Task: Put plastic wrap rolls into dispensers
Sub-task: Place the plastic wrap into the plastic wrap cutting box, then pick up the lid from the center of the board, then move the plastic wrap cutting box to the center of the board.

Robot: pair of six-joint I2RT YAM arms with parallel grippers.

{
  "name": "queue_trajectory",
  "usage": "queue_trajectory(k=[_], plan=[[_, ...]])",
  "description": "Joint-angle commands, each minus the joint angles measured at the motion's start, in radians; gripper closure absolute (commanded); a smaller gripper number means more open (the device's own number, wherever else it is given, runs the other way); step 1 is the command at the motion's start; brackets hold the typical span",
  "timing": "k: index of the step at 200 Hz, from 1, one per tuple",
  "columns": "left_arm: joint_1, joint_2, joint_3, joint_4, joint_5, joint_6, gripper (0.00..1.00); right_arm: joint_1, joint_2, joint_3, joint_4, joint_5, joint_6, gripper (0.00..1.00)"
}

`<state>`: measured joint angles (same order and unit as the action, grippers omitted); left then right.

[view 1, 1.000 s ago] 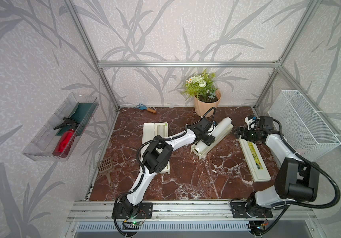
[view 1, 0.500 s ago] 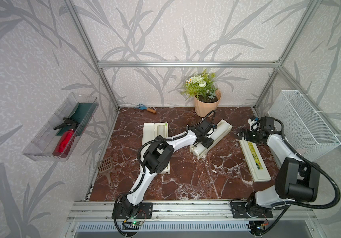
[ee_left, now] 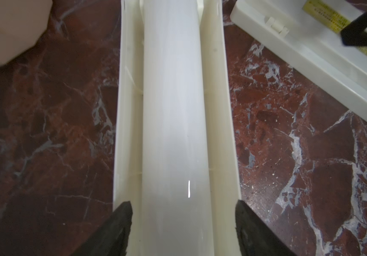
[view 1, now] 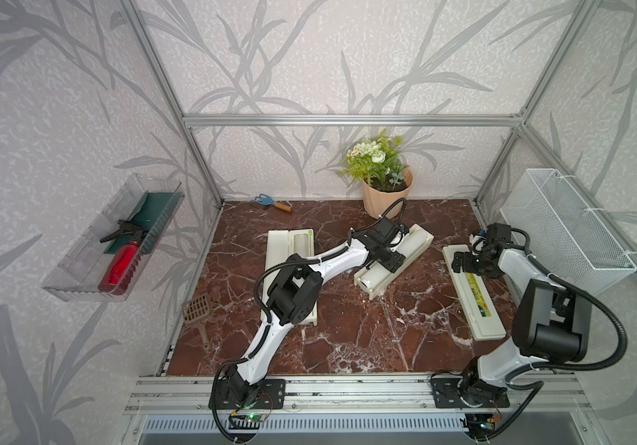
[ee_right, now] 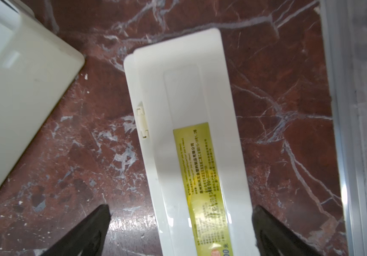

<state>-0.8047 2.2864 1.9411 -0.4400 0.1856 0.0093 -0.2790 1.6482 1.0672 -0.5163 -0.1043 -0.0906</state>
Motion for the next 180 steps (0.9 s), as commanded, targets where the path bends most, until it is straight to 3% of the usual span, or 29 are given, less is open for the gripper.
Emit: queue_trajectory(k=[1,53,98,180], plan=[[-0.008,-0.052,0.051,-0.012,0.025,0.034,0.20,-0.005,0.040,0.037,-0.048,0.022,-0.033,0.01],[0.018,-0.035,0.105,-0.080,-0.072,0.073,0.23,-0.006,0.088,0.048,-0.071,0.047,-0.050,0.01],[0.082,0.073,0.284,-0.246,-0.012,0.044,0.43,-0.006,0.155,0.063,-0.083,0.078,-0.065,0.01],[0.127,0.148,0.276,-0.278,0.046,-0.001,0.48,-0.017,0.313,0.164,-0.154,0.032,-0.058,0.01]])
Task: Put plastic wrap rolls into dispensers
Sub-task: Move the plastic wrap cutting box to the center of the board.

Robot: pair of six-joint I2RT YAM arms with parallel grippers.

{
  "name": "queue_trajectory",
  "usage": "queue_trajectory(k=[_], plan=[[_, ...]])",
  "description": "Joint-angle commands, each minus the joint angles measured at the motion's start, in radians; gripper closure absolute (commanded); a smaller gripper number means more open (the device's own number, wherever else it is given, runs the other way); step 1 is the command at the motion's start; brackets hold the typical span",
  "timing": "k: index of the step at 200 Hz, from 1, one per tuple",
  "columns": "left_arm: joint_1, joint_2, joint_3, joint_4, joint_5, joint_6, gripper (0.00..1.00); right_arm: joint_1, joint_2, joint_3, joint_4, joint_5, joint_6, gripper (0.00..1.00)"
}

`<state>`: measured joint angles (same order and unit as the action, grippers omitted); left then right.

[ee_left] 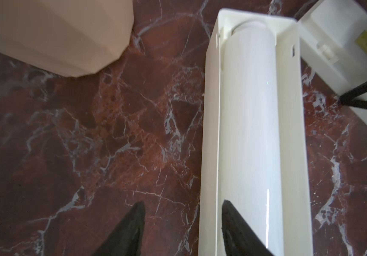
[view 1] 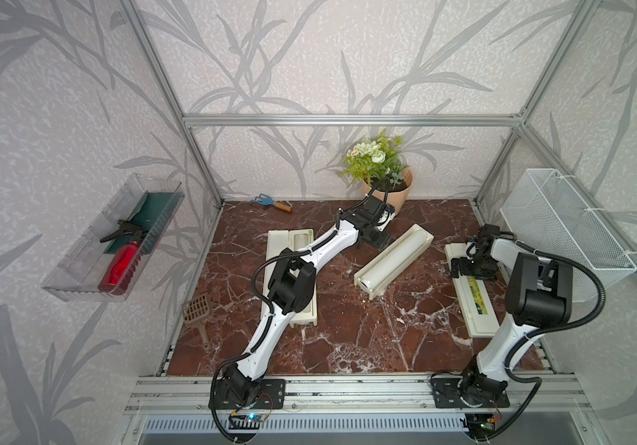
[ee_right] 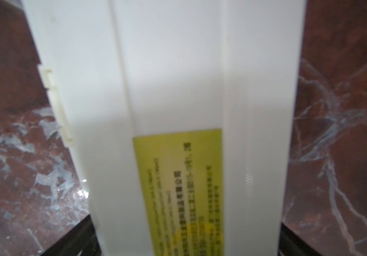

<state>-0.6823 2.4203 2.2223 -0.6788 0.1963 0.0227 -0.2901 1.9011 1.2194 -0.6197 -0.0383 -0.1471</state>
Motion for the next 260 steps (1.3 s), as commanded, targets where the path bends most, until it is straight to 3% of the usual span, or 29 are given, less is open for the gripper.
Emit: queue_trajectory(k=[1,41,72,100,125,160,192,260], plan=[[0.005,0.015,-0.006,-0.039,0.036,-0.016,0.49,-0.006,0.061,0.011,-0.051,-0.036,-0.002,0.01],[0.010,0.020,-0.023,-0.024,0.089,-0.044,0.56,-0.005,0.071,0.021,-0.060,-0.073,0.003,0.01],[0.007,0.003,-0.045,0.004,0.115,-0.053,0.54,-0.006,0.079,0.022,-0.064,-0.093,0.013,0.03],[0.002,0.026,-0.018,0.009,0.061,-0.060,0.50,-0.006,0.086,0.026,-0.067,-0.104,0.016,0.07],[0.002,0.098,0.088,-0.062,0.035,-0.094,0.60,-0.005,0.088,0.038,-0.088,-0.092,0.032,0.08],[-0.004,0.085,0.046,-0.030,0.036,-0.178,0.82,-0.001,0.063,0.044,-0.095,-0.145,0.072,0.17],[-0.003,0.038,-0.039,-0.039,-0.024,-0.323,1.00,0.012,0.020,0.044,-0.104,-0.205,0.114,0.19],[-0.018,-0.163,-0.474,0.282,-0.009,-0.752,1.00,0.119,-0.173,0.001,-0.077,-0.386,0.277,0.23]])
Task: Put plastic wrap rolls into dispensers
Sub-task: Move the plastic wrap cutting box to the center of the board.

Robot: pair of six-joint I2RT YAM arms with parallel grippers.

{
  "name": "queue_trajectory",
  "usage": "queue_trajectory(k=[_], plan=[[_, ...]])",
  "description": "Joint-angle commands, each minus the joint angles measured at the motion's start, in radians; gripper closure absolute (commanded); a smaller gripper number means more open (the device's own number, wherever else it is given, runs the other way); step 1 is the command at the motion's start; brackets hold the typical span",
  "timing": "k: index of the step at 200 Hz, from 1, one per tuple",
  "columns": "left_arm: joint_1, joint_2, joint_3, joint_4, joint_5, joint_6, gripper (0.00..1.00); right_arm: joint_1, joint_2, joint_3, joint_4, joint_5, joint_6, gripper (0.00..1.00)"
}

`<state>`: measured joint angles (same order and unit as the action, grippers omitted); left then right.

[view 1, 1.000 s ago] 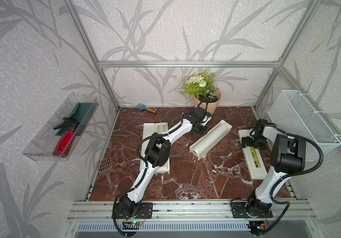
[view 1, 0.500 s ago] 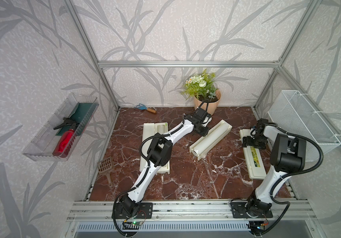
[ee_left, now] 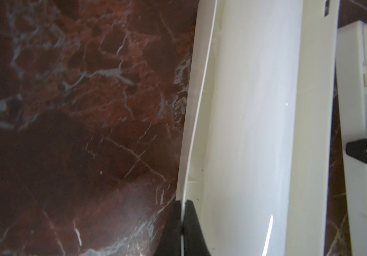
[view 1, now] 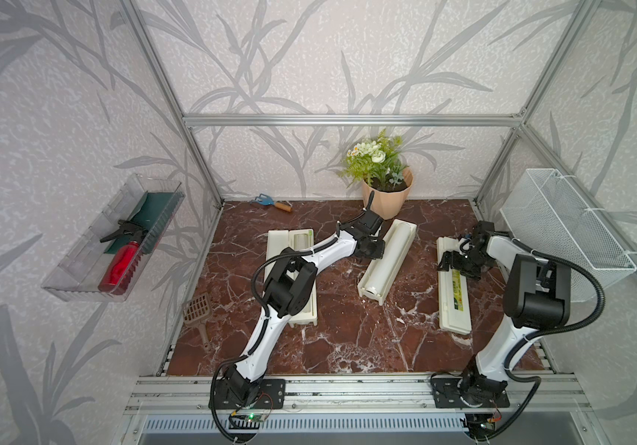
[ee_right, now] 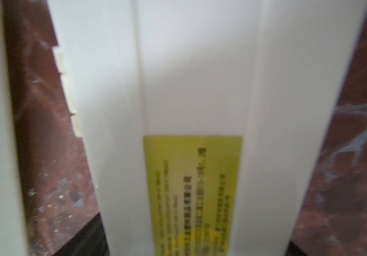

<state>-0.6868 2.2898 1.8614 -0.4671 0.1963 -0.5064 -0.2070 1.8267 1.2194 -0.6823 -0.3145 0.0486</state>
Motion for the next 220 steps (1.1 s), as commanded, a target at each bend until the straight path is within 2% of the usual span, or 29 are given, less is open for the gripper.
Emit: queue_trajectory(k=[1,43,109,141,162,200,220], plan=[[-0.014,-0.035,-0.117,0.075,-0.007,-0.225,1.00,0.037,-0.100,0.001,-0.016,-0.110,0.083,0.23],[-0.069,-0.066,-0.182,0.167,0.046,-0.301,1.00,0.091,-0.174,0.055,-0.038,-0.153,0.125,0.24],[-0.146,-0.161,-0.308,0.268,-0.028,-0.348,1.00,0.127,-0.181,0.106,-0.086,-0.173,0.129,0.26],[-0.184,-0.192,-0.339,0.317,-0.030,-0.345,0.90,0.152,-0.166,0.171,-0.140,-0.152,0.108,0.26],[-0.188,-0.199,-0.350,0.330,-0.032,-0.356,0.87,0.152,-0.162,0.169,-0.140,-0.152,0.114,0.25],[-0.192,-0.224,-0.377,0.398,-0.015,-0.351,0.71,0.159,-0.154,0.133,-0.118,-0.161,0.164,0.26],[-0.187,-0.259,-0.375,0.391,-0.062,-0.294,0.61,0.181,-0.179,0.107,-0.102,-0.135,0.200,0.26]])
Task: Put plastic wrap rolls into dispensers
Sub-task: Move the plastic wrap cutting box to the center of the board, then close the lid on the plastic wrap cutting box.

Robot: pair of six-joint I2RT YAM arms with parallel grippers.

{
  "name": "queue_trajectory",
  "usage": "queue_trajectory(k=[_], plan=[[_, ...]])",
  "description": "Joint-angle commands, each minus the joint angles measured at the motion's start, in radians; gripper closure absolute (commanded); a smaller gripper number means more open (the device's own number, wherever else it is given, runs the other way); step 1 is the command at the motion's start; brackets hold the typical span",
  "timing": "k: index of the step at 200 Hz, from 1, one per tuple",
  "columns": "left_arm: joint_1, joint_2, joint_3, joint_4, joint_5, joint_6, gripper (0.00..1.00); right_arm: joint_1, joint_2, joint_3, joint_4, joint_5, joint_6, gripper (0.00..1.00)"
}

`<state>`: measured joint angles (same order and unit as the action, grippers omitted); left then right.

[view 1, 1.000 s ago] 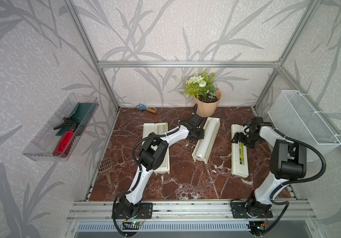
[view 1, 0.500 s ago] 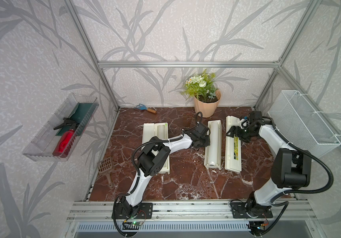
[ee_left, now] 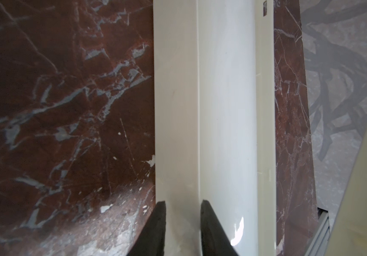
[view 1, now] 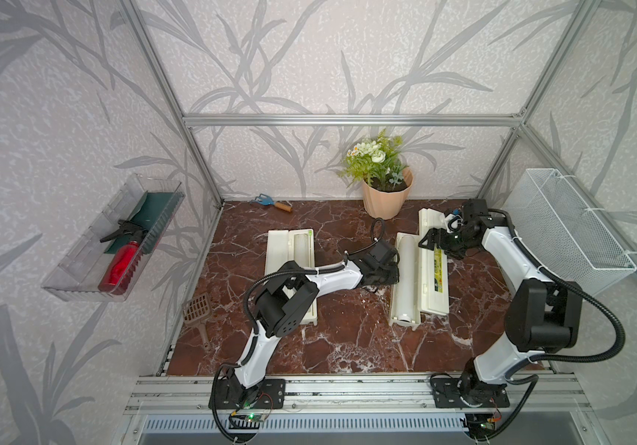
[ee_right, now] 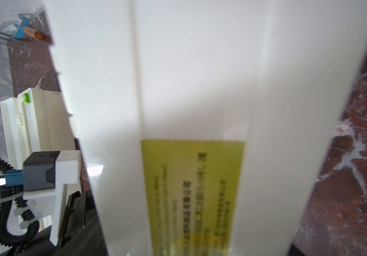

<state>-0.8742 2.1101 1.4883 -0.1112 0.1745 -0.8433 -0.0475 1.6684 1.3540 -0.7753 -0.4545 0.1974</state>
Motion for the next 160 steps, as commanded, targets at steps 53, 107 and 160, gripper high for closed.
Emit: queue_trajectory(k=[53,107,160], plan=[[0.037,-0.179,0.004,-0.016,-0.174,0.293,0.48,0.121,-0.072,-0.054,-0.024,0.130,0.174,0.25],[0.122,-0.238,-0.016,-0.075,-0.151,0.429,0.46,0.229,-0.072,-0.054,-0.020,0.268,0.281,0.26],[0.158,-0.282,-0.096,-0.077,-0.128,0.445,0.41,0.281,-0.018,-0.034,0.005,0.335,0.327,0.26]])
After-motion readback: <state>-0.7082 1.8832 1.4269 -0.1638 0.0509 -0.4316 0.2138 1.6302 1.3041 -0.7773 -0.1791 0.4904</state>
